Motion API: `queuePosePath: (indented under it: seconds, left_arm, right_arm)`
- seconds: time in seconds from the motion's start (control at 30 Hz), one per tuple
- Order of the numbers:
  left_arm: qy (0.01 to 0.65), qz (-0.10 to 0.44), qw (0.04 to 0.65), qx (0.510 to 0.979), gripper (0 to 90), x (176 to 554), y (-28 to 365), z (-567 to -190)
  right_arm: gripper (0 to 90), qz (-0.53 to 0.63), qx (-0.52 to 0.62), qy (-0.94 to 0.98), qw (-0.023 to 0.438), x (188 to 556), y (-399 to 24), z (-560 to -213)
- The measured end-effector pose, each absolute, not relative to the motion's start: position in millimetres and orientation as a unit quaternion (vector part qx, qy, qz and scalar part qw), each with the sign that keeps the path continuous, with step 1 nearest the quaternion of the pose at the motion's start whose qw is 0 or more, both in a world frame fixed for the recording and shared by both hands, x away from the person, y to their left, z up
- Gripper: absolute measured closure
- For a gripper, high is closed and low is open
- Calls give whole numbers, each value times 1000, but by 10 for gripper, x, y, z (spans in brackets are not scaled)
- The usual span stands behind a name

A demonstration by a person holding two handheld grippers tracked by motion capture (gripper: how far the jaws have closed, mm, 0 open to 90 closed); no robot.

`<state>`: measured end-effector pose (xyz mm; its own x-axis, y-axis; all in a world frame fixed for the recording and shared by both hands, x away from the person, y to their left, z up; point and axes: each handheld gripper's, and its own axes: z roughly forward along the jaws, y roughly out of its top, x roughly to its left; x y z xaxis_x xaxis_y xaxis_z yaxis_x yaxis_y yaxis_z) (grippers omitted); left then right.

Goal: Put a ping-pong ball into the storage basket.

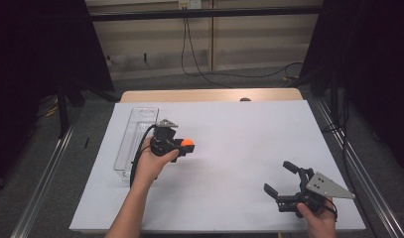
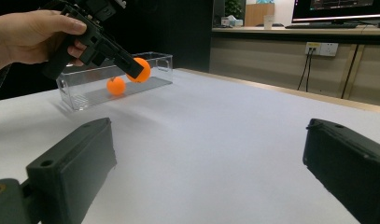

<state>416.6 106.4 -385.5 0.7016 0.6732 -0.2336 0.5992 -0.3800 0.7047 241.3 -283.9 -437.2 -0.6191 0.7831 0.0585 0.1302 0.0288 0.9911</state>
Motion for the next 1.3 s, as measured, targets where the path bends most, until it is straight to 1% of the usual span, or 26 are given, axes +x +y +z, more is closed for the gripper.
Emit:
queuePosePath:
  seconds: [0.93,1.3]
  left_arm:
    - [400,52,407,820,508,4200,1276,-3808]
    - [405,59,409,816,508,4202,1299,-3805]
  right_arm:
    - [16,606,343,666,268,2413,-2836,-4371]
    - [16,606,343,666,268,2413,-2835,-4371]
